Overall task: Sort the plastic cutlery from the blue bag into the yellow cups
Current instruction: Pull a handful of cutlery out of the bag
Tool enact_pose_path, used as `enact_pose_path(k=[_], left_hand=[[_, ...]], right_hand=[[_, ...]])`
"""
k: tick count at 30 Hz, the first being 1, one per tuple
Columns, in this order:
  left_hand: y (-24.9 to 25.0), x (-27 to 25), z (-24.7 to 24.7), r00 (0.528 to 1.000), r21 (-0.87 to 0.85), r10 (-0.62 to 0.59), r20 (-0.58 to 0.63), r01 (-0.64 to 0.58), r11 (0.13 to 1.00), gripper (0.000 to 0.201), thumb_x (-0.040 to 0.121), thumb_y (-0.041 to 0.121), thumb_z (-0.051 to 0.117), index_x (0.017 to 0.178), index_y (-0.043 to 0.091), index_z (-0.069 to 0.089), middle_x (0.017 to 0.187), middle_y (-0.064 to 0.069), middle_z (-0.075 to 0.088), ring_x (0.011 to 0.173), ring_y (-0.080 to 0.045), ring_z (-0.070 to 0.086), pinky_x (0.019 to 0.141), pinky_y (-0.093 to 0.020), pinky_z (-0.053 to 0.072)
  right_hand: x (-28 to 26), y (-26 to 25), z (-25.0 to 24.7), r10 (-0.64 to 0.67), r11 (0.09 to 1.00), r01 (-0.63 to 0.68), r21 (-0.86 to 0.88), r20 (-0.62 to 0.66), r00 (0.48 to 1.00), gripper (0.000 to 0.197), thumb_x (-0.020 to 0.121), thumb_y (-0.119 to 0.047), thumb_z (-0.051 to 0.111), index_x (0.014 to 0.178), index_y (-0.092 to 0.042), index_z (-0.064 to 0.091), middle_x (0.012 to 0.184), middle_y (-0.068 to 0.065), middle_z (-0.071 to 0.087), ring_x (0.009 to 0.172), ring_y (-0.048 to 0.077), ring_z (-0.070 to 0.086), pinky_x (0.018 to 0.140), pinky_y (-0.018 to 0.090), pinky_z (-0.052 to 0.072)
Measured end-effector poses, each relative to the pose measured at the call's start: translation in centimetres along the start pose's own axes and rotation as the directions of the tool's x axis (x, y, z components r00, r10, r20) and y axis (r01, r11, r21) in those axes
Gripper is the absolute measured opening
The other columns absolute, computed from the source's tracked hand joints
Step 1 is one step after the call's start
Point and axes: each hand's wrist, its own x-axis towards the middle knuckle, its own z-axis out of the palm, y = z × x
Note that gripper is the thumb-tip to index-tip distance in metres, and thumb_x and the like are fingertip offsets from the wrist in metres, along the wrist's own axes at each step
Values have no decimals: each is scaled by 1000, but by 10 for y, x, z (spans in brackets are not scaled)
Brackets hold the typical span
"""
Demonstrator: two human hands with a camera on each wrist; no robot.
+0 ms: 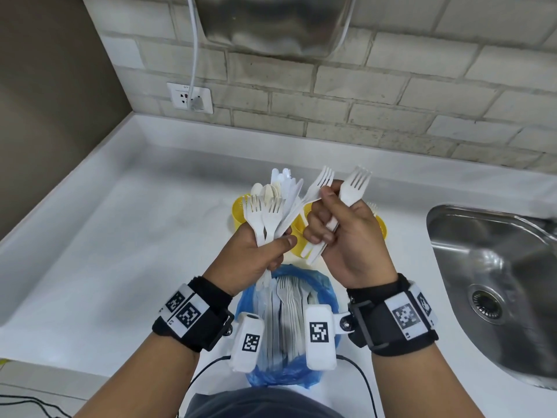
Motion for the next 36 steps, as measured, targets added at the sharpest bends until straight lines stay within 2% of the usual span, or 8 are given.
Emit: enact_pose_path(k=[4,8,18,24,27,30,33,36], left_hand=[[2,0,4,998,133,67,-17,-64,989,22,100,12,63,79,20,62,57,10,59,54,-8,54,65,-23,47],[7,0,11,989,195,148,-29,-140,971,21,101,10,62,99,30,63,68,29,64,67,8,60,66,-9,43],[12,-6,11,992,180,124,-19,-119,976,20,100,16,64,93,35,66,68,29,66,68,9,62,67,-7,45],[7,-3,7,997,122,70,-13,-67,990,10,98,15,67,90,19,63,66,10,58,63,-12,55,67,-27,49],[8,-3,7,998,92,61,-9,-60,994,11,98,12,66,89,16,62,62,1,54,58,-18,51,61,-29,48],[11,-4,9,998,89,61,0,-61,994,17,98,10,65,85,17,60,58,3,52,55,-16,48,59,-29,46],[14,-3,14,995,65,95,28,-96,993,13,99,7,63,101,19,66,60,6,53,56,-17,46,58,-32,45],[16,-4,16,993,68,109,42,-112,991,22,100,5,62,112,24,65,63,4,55,58,-20,46,57,-33,44]], right_hand=[[-1,2,3,-75,986,75,-149,3,997,24,100,-15,62,77,-15,61,56,-3,35,48,13,30,54,31,30],[-4,6,15,-147,958,128,-256,-55,988,15,99,-4,63,84,-4,58,51,-8,42,46,11,36,53,26,36],[3,-2,4,3,976,55,210,-266,964,20,96,-14,45,78,-12,52,75,11,55,56,23,44,56,30,39],[3,-20,-2,-91,944,190,269,-342,935,20,96,-16,40,77,-17,47,62,6,36,53,24,40,60,33,40],[-1,-28,-2,-283,958,284,-40,-299,911,24,95,-12,45,73,-20,50,57,-2,29,48,17,22,49,25,25],[-10,-23,3,-430,780,360,-512,-20,902,15,91,-6,61,83,-18,64,56,-6,45,47,15,33,49,24,32],[-17,-13,8,-398,682,386,-622,127,908,9,89,-1,73,91,-5,66,55,6,43,47,8,37,53,18,37],[-16,-6,6,-369,631,380,-677,170,914,8,90,-3,74,93,-8,68,56,-19,55,55,0,58,65,13,47]])
